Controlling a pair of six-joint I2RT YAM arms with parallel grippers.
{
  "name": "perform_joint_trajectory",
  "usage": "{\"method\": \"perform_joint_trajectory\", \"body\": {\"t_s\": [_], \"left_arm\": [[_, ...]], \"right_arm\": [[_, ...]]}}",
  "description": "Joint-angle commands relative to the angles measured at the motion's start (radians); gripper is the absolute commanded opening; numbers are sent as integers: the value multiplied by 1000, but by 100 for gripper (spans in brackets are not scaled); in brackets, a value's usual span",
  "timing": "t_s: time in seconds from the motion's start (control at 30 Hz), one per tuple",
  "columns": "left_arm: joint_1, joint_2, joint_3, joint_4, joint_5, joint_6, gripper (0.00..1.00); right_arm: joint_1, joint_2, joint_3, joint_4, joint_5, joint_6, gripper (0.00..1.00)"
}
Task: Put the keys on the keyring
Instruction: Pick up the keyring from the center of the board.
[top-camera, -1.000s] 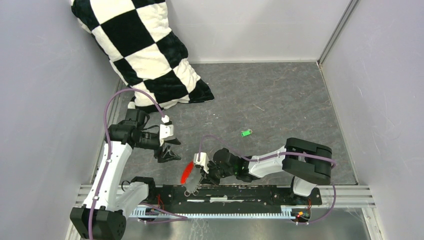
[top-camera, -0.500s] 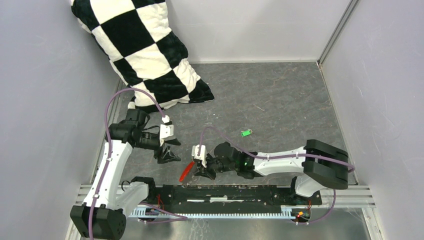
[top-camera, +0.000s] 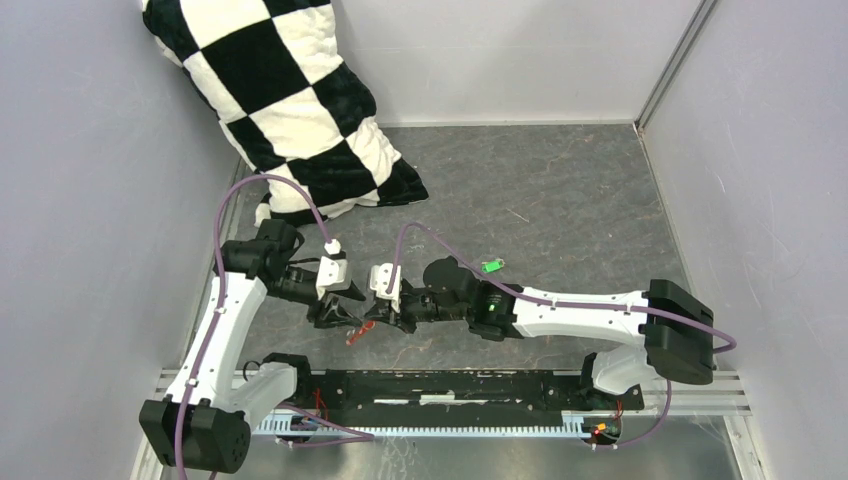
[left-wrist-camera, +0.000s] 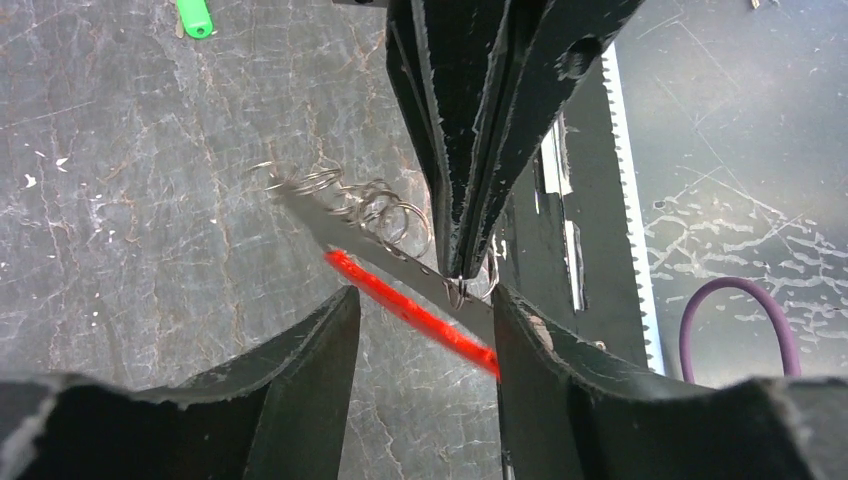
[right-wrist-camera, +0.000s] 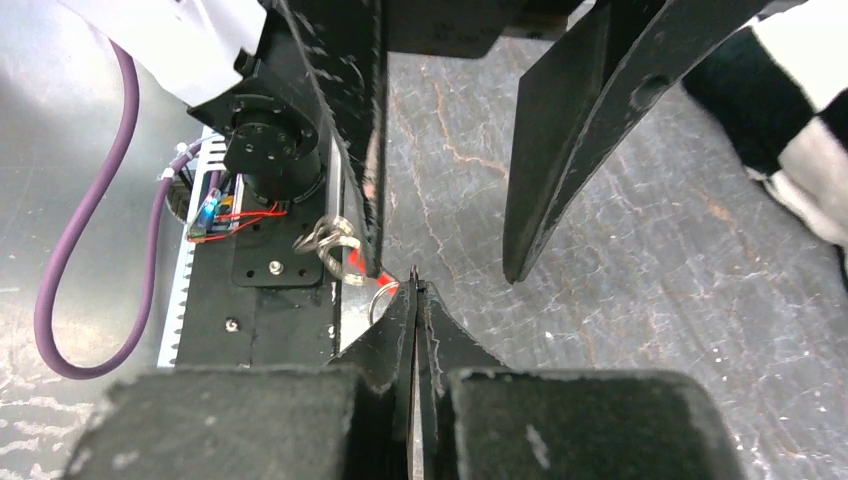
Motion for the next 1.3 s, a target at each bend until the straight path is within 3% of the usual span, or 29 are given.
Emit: {"method": "perform_joint_trajectory", "body": {"t_s": [0.0,0.3,0.8,0.97,1.27], "left_arm": [[-5,18,60,-11,47,57,57],[-18,2,63,-11,73,20,52],[-27,-3,69,-11,78,-29,11],[-27,1,81,-11,80,-33,12],[-27,17,132,16,66,-105,48]], "right_arm": [[-5,-46,81,-17,8,-62,0],[-10,-46,114,-51,5,-98,0],[-16,-28,173,-67,-10,-108,0],[-17,-35,192,-66,-32,-97,0],[-18,-50,196,-89,-47,-100,0]]}}
